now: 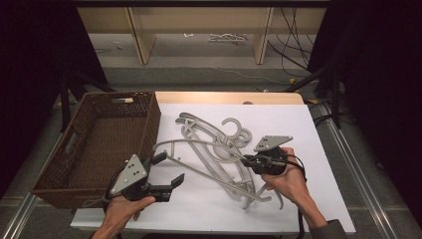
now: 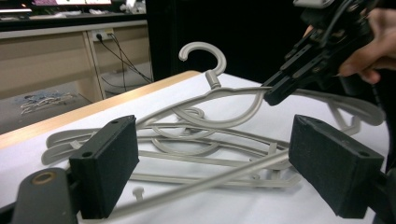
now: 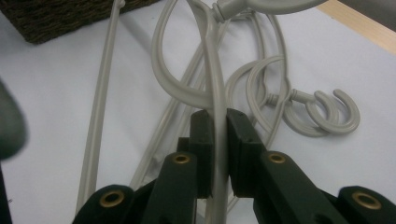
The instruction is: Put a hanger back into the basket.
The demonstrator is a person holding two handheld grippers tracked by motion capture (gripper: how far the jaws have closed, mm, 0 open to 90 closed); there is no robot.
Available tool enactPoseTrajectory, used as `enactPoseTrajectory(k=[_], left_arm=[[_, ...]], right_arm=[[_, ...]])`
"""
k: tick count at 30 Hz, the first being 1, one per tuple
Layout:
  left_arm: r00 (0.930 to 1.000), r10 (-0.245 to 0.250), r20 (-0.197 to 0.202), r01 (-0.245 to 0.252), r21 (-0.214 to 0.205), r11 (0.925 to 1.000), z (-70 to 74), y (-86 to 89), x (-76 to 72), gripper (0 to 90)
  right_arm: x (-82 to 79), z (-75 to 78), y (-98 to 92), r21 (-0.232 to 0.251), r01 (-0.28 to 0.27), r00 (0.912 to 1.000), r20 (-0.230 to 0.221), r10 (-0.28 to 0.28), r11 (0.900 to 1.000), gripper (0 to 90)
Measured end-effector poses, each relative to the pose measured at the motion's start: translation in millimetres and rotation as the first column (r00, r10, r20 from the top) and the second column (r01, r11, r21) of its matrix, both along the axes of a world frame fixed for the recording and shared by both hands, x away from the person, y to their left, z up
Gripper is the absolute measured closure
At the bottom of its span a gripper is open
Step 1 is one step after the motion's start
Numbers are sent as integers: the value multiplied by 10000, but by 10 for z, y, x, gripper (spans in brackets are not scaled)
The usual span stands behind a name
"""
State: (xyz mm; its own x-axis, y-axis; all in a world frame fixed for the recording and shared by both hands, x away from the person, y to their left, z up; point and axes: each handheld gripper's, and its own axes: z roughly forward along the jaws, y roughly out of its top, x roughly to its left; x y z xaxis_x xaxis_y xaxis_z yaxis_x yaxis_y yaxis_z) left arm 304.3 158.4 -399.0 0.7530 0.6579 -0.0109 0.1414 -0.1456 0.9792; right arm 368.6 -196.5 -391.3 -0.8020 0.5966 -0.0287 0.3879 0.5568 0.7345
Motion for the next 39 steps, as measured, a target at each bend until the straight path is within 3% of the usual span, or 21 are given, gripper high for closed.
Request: enactPoseTrajectory(k=[2,7,11,15,16,21,23,25,26,27,28,29,30,31,32,33,34,35,36,37,39], left_arm=[[9999,-41,137,39,188,9998,41,-69,77,156],[9993,-219,-311,241,746,9969,63,-228,222,159],[9975,-379,-595,462,1450,9883,66,-322,332,162],[9940,-588,-922,748,1811,9806,48,-403,429,172],[9925,-653,-1030,837,1857,9790,39,-424,450,175],[9875,-768,-1373,1073,2310,9670,8,-512,518,211],[9828,-977,-1568,1369,2629,9550,-9,-548,543,213],[9800,-1054,-1690,1499,2772,9491,-22,-577,561,230],[9770,-1142,-1801,1654,3017,9390,-28,-593,573,240],[9770,-1105,-1825,1625,3009,9397,-40,-615,575,246],[9762,-1207,-1801,1756,3297,9276,-41,-626,589,249],[9743,-1195,-1910,1767,3191,9311,-53,-653,590,252],[9722,-1265,-1972,1854,3174,9300,-56,-677,599,260],[9712,-1417,-1914,2012,3418,9180,-49,-672,613,282],[9669,-1488,-2074,2126,3318,9191,-45,-684,620,284],[9689,-1384,-2053,2028,3371,9194,-45,-695,618,289],[9679,-1370,-2106,2013,3238,9245,-48,-713,620,304],[9655,-1408,-2190,2074,3201,9244,-48,-722,625,327],[9653,-1480,-2152,2135,3236,9218,-45,-727,636,334],[9624,-1569,-2220,2270,3391,9130,-39,-723,644,347],[9584,-1603,-2360,2362,3409,9099,-49,-741,652,392]], right_arm=[[-26,6,-8,25,-219,9997,95,219,9998,822],[-124,36,-12,-170,-418,9990,150,421,9990,822],[-170,51,4,-244,-794,9966,185,798,9965,822],[-230,57,35,-431,-1033,9939,351,1049,9937,822],[-243,70,36,-531,-1125,9933,206,1137,9922,822],[-282,67,58,-658,-1381,9896,305,1403,9882,822],[-289,72,55,-700,-1438,9889,286,1461,9871,822],[-293,73,49,-727,-1495,9878,328,1522,9861,822],[-293,73,48,-728,-1550,9869,349,1578,9852,822],[-296,73,48,-710,-1564,9865,370,1593,9851,822],[-295,82,43,-762,-1630,9857,298,1656,9837,822],[-300,86,43,-752,-1634,9859,236,1655,9837,822],[-306,90,44,-765,-1619,9862,219,1640,9838,822],[-305,91,43,-796,-1663,9851,314,1692,9829,822],[-307,94,44,-789,-1688,9847,309,1716,9825,822],[-311,97,44,-813,-1751,9836,299,1780,9812,822],[-314,98,44,-829,-1797,9825,338,1830,9802,822],[-318,101,45,-815,-1804,9826,297,1833,9802,822],[-321,102,48,-800,-1795,9827,320,1825,9805,822],[-321,106,50,-824,-1807,9823,346,1840,9801,822],[-328,110,55,-789,-1885,9810,317,1915,9789,822]])
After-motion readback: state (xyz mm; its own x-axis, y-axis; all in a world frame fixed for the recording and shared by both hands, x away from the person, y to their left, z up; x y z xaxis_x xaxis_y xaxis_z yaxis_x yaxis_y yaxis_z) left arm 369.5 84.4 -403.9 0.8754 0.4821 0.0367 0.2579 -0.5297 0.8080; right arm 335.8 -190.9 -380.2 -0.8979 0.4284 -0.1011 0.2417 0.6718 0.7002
